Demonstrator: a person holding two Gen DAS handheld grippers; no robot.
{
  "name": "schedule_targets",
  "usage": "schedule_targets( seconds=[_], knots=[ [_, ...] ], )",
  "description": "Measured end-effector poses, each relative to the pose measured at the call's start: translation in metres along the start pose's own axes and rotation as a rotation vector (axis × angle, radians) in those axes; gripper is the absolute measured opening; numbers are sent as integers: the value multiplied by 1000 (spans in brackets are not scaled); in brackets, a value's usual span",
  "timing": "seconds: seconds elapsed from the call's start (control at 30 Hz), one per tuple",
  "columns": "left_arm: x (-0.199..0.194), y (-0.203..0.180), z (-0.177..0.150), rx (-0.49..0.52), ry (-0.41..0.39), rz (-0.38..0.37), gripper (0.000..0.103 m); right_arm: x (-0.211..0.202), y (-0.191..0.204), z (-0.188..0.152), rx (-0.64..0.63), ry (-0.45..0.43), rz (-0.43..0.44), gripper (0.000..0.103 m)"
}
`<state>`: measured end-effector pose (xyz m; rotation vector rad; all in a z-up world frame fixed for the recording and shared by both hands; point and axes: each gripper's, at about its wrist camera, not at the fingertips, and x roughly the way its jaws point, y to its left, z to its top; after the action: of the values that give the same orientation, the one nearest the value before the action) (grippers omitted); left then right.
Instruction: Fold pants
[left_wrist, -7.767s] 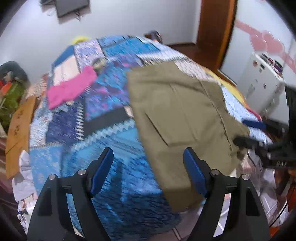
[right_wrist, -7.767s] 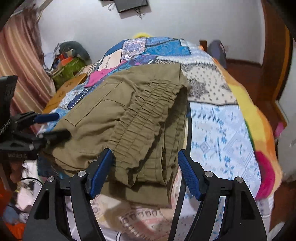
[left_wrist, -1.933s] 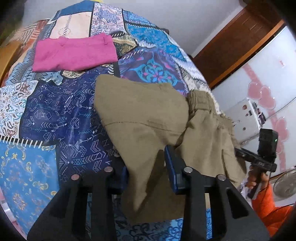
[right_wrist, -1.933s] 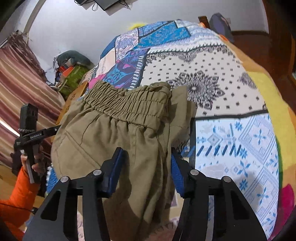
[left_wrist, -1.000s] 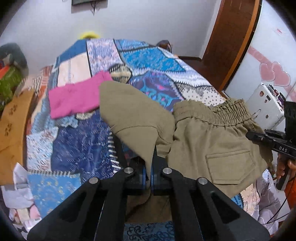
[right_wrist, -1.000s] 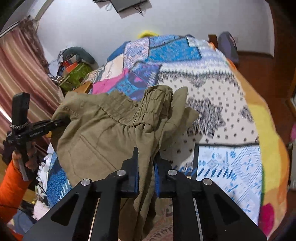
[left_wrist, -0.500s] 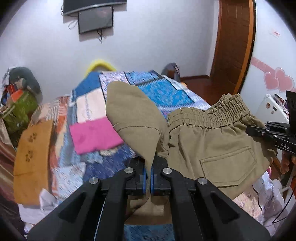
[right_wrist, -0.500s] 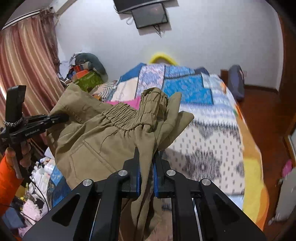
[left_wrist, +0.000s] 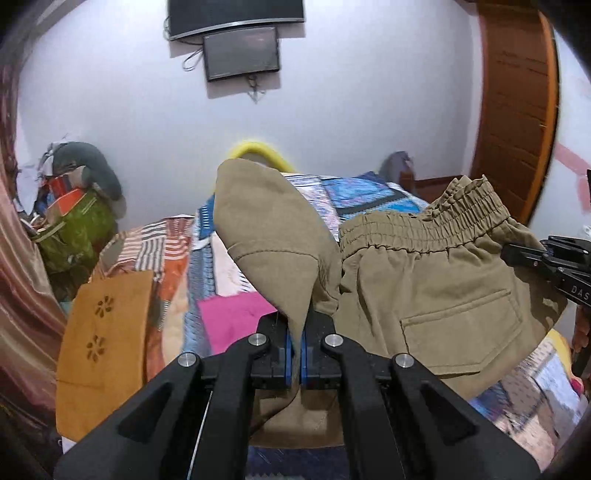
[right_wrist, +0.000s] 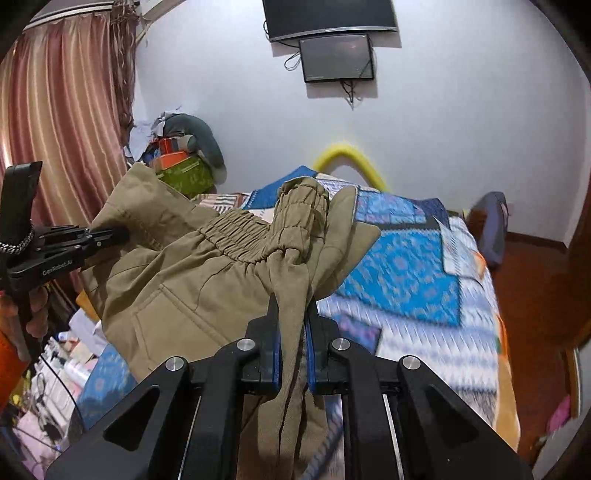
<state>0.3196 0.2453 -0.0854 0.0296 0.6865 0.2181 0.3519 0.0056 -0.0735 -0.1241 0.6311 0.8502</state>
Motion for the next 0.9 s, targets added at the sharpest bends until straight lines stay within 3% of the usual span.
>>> schedule_targets(
  seconds=[0.27,0.47,0.63,0.73,0.9],
  knots=[
    [87,67,-5,-117,27,61,2,98,15,23,-51,40,31,9],
    [173,102,-44,-141,161,76,2,174,19,8,-64,133,36,9],
    [234,117,-87,-154,341,75,3,226,15,-25,-40,295,22,9],
    [243,122,-108,-175,391,80,12,224,12,-30,-12,328,38,9],
    [237,146,-128,-216,437,132,18,216,14,-32,-32,361,27,14]
  ],
)
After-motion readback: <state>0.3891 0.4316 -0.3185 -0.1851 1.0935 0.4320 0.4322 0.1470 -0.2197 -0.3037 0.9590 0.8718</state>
